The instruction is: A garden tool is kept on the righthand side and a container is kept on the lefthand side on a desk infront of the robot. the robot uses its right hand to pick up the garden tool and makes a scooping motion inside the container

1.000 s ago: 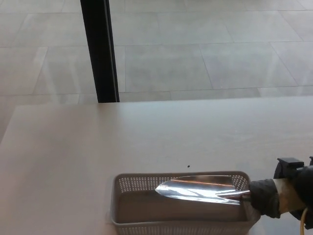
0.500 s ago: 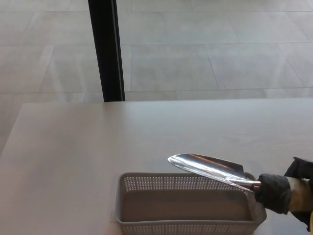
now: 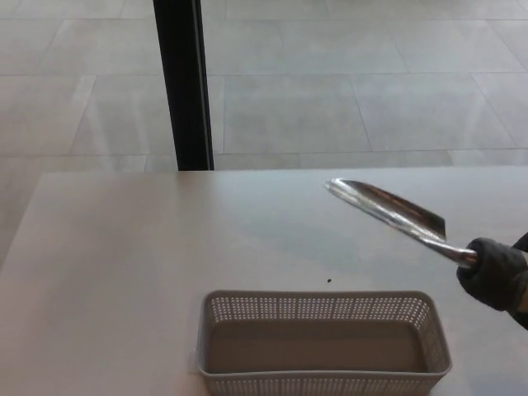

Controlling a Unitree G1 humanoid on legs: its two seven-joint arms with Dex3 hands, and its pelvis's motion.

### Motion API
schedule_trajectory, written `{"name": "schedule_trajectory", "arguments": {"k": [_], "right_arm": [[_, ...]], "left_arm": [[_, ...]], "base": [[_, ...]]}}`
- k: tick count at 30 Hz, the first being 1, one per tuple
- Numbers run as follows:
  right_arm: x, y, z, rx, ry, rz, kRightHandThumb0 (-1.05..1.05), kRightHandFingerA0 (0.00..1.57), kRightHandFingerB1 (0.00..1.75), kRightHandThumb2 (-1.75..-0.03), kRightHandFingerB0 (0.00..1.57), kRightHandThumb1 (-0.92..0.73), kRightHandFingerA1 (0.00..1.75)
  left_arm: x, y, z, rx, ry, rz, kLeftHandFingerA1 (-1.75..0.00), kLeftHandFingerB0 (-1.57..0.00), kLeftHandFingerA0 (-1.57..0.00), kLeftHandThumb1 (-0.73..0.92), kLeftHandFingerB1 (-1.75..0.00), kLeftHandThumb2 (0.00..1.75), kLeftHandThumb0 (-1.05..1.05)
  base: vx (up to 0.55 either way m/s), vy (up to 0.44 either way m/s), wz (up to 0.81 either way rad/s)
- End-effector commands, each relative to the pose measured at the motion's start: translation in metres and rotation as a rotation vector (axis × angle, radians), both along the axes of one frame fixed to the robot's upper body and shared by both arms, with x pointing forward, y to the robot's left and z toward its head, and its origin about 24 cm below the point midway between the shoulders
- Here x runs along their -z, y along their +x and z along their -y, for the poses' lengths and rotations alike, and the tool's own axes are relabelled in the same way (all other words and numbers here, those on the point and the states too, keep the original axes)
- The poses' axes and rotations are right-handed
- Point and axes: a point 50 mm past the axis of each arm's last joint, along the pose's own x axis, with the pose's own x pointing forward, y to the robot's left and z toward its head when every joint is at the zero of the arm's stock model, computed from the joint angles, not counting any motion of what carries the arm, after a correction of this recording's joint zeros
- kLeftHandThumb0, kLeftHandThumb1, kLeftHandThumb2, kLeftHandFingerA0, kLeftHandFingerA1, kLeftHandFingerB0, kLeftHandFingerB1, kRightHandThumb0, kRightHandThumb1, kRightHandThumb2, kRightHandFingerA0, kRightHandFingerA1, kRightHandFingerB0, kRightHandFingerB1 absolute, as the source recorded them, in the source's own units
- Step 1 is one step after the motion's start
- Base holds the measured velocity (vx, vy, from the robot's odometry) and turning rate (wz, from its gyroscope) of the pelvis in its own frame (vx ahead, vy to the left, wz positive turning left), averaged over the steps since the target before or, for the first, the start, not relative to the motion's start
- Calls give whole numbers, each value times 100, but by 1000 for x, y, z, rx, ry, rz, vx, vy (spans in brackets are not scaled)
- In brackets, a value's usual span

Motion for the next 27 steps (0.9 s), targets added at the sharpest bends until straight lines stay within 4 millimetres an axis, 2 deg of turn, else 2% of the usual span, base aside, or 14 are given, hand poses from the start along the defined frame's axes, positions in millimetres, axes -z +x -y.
{"name": "schedule_trajectory", "arguments": {"k": [1, 3, 6, 8, 12, 14, 15, 18, 19, 20, 21, 22, 23, 27], "right_arm": [[-26, 6, 16, 15, 53, 47, -17, 90, 150, -106, 75, -53, 175], [-32, 9, 22, 20, 11, 58, -14, 90, 151, -110, 76, -49, 175], [-37, 12, 34, 58, -61, 26, -19, 90, 147, -106, 76, -52, 175], [-39, 14, 47, 87, -131, -24, -21, 91, 139, -105, 78, -53, 175], [-38, 19, 63, 132, -254, -110, -24, 91, 138, -98, 77, -57, 175], [-39, 21, 63, 131, -262, -112, -24, 91, 138, -98, 77, -57, 175], [-36, 23, 69, 161, -322, -166, -26, 91, 82, -79, 90, -65, 173], [-31, 25, 77, 195, -388, -214, -25, 92, 80, -77, 91, -63, 171], [-22, 25, 83, 211, -393, -243, -25, 90, 100, -77, 87, -63, 172], [-16, 24, 85, 219, -390, -259, -24, 92, 92, -78, 90, -63, 169], [-10, 25, 87, 245, -382, -305, -28, 92, 88, -78, 89, -65, 165], [-5, 25, 88, 252, -381, -324, -27, 94, 72, -78, 85, -63, 164], [-1, 25, 87, 266, -371, -337, -27, 92, 81, -80, 86, -61, 164], [-2, 25, 88, 274, -373, -337, -27, 92, 81, -80, 86, -61, 164]], "left_arm": [[-5, -1, -6, 35, 7, -7, -93, -66, -68, -2, -87, 113, -37], [-5, -2, -6, -3, 18, 14, -96, -66, -70, -4, -88, 122, -27], [-6, -2, -8, 11, 25, -3, -96, -68, -71, -2, -89, 123, -34], [-6, -2, -8, 10, 29, 5, -92, -66, -73, 3, -86, 110, -36], [-7, -3, -9, -3, 19, 10, -92, -65, -68, -1, -86, 112, -37], [-7, -2, -9, -7, 21, 13, -92, -65, -68, -1, -86, 112, -37], [-7, -2, -9, -6, 27, 9, -90, -65, -70, 4, -85, 105, -36], [-7, -3, -9, -7, 26, 5, -96, -66, -65, -4, -89, 115, -35], [-7, -2, -9, 8, 34, 0, -89, -65, -68, 5, -84, 106, -38], [-7, -3, -9, -22, 25, 25, -97, -67, -67, -7, -90, 117, -31], [-6, -5, -9, -22, 26, 14, -96, -65, -65, -4, -89, 117, -33], [-6, -5, -9, -19, 25, 9, -93, -66, -70, 1, -87, 111, -38], [-6, -5, -9, -20, 25, 9, -93, -66, -70, 1, -87, 111, -38], [-5, -3, -7, -17, 23, 12, -93, -66, -70, 1, -87, 111, -38]], "base": [[0, 0, 0], [0, 0, 0], [0, 0, 0], [0, 0, 0], [0, 0, 0], [0, 0, 0], [0, 0, 0], [0, 0, 0], [0, 0, 0], [0, 0, 0], [0, 0, 0], [0, 0, 0], [0, 0, 0], [0, 0, 0]]}}
